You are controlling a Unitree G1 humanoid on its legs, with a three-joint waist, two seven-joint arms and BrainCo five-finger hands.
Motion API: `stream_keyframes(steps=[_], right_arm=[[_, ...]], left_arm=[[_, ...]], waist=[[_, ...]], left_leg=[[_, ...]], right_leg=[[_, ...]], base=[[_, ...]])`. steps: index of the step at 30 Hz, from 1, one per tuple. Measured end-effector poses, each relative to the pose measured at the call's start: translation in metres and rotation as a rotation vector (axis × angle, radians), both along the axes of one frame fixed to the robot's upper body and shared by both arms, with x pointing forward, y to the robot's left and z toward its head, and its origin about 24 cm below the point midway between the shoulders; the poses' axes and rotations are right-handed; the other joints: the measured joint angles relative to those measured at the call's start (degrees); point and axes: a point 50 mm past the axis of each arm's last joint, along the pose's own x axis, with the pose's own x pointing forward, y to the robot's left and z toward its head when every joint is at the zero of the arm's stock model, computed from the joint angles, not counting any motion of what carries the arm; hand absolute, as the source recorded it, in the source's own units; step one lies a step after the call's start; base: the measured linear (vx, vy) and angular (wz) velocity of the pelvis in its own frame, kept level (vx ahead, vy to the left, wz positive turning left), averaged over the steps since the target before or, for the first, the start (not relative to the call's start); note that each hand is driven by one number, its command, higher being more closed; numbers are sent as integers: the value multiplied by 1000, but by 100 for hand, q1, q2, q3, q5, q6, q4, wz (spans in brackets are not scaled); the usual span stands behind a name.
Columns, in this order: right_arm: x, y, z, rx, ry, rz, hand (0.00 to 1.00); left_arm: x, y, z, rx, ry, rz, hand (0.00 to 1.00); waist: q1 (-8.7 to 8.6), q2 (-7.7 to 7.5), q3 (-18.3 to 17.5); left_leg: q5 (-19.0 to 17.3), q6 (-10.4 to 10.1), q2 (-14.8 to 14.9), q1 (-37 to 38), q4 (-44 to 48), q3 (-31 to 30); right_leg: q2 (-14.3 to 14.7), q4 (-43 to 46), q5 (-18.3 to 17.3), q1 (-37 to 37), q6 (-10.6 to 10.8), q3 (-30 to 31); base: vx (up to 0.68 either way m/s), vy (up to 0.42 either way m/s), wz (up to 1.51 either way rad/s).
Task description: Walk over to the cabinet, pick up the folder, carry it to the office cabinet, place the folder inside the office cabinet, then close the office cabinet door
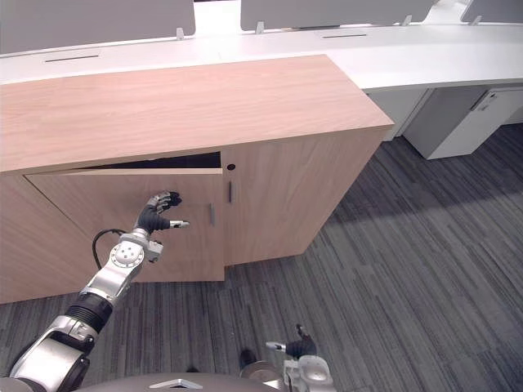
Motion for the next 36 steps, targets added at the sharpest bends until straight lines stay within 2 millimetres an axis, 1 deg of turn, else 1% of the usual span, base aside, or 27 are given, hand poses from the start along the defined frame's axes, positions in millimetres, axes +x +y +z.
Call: stream_keyframes(steps=[1,3,5,8,10,11,13,14,16,18,19,21,22,23,24,26,29,31,36], right_arm=[[-7,-2,-2,-1,20,-9,0],[-12,-3,-3,0,31,-25,0],[-12,-3,-3,0,31,-26,0],[-13,-3,-3,0,37,-26,0],[-14,-3,-4,0,44,-27,0],[-14,-3,-4,0,45,-28,0],[-17,-4,-5,-1,55,-32,0],[-17,-4,-5,-1,57,-34,0],[-18,-5,-6,-1,61,-38,0],[-19,-4,-6,1,65,-39,0],[-19,-3,-6,3,65,-39,0],[-20,-3,-6,4,69,-39,0],[-19,-3,-6,4,69,-39,0],[-19,-3,-6,4,68,-39,0],[-18,-3,-6,4,66,-39,0],[-18,-3,-6,4,65,-39,0],[-16,-3,-6,4,61,-37,0],[-14,-3,-5,3,58,-37,0],[-3,-1,-3,6,33,-29,0]], left_arm=[[-1,2,-3,2,13,8,0],[-1,2,-4,1,18,10,0],[-2,0,-5,-6,21,8,0],[-14,-5,-12,-60,35,5,0],[-29,-10,-19,-106,52,-2,0],[-33,-11,-21,-117,60,-5,0],[-52,-8,-35,-150,115,-5,0],[-57,-7,-40,-155,134,-4,0],[-77,-2,-57,-161,211,2,0],[-88,1,-66,-166,250,11,0],[-96,6,-73,-168,283,27,0],[-110,16,-88,-164,357,69,0],[-115,20,-93,-162,380,87,0],[-127,31,-105,-160,441,143,0],[-132,35,-109,-161,463,169,0],[-151,50,-124,-149,551,250,0],[-167,61,-137,-129,633,312,0],[-182,69,-148,-107,705,366,0],[-207,78,-162,-73,819,451,0]], waist=[[-2,-4,4],[-11,-10,7],[-17,-9,7],[6,-8,9],[44,-8,11],[57,-10,12],[152,-13,14],[170,-15,15],[246,-38,30],[296,-70,49],[318,-93,60],[420,-117,60],[435,-121,60],[451,-132,62],[457,-136,61],[480,-159,48],[550,-169,45],[580,-169,46],[610,-163,50]], left_leg=[[-8,4,0,3,1,-7],[-7,5,1,4,2,-23],[-6,4,8,14,3,-39],[-5,4,20,111,3,-97],[-5,4,24,126,1,-171],[-5,4,27,119,1,-182],[8,6,35,116,0,-208],[17,14,35,116,-1,-221],[43,32,31,116,-2,-284],[52,30,28,111,-2,-307],[52,28,27,99,-2,-323],[49,24,20,94,-2,-323],[46,20,18,94,-2,-324],[41,14,11,90,-2,-324],[41,15,8,89,-2,-324],[51,34,0,89,-1,-324],[45,34,-1,94,0,-327],[46,34,1,102,0,-327],[48,31,19,194,0,-328]], right_leg=[[1,-36,2,48,2,-6],[7,-74,12,80,12,-35],[16,-84,11,105,11,-99],[26,-94,8,211,7,-147],[23,-93,-10,252,-21,-232],[21,-93,-12,253,-23,-256],[18,-79,-17,251,-27,-280],[17,-70,-20,250,-28,-290],[7,-50,-38,236,-24,-339],[-2,-50,-49,242,-17,-375],[-9,-52,-52,246,-12,-412],[-17,-67,-55,247,-5,-411],[-20,-71,-55,250,-4,-413],[-26,-81,-43,251,11,-414],[-30,-87,-36,253,22,-415],[-37,-121,-29,271,28,-417],[-33,-150,-15,294,31,-424],[-20,-165,-12,311,32,-432],[-11,-164,-11,405,30,-444]], base=[[75,-33,3],[68,-46,5],[29,-59,6],[6,-55,5],[-26,-54,13],[-56,-52,14],[-79,-50,8],[-78,-44,9],[-91,-42,11],[-82,-36,11],[-60,-28,11],[-47,-25,3],[0,0,0],[0,0,0],[0,0,0],[0,0,0],[6,-11,1],[8,-37,2],[-24,-39,1]])
